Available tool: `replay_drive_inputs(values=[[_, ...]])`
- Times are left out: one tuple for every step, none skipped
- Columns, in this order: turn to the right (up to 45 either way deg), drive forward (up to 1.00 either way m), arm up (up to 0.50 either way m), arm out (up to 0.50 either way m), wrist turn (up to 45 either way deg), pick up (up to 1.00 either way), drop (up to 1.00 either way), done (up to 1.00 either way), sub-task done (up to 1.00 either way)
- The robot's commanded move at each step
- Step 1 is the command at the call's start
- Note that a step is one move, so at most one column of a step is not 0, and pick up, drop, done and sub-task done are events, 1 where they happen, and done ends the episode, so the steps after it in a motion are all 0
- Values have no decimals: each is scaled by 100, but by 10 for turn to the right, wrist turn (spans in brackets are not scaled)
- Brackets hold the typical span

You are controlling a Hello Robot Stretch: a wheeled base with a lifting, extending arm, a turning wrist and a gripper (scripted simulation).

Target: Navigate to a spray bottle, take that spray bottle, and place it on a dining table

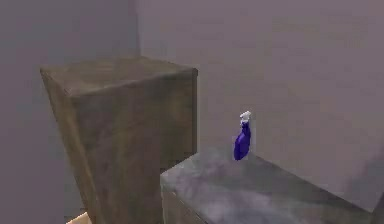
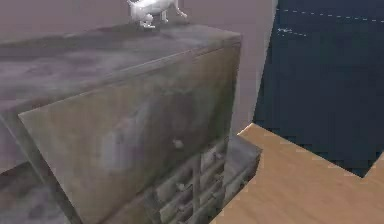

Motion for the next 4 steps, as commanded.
replay_drive_inputs(values=[[-450, 0, 0, 0, 0, 0, 0, 0, 0], [-240, 0, 0, 0, 0, 0, 0, 0, 0], [0, 0, 50, 0, 0, 0, 0, 0, 0], [0, 0, 38, 0, 0, 0, 0, 0, 0]])
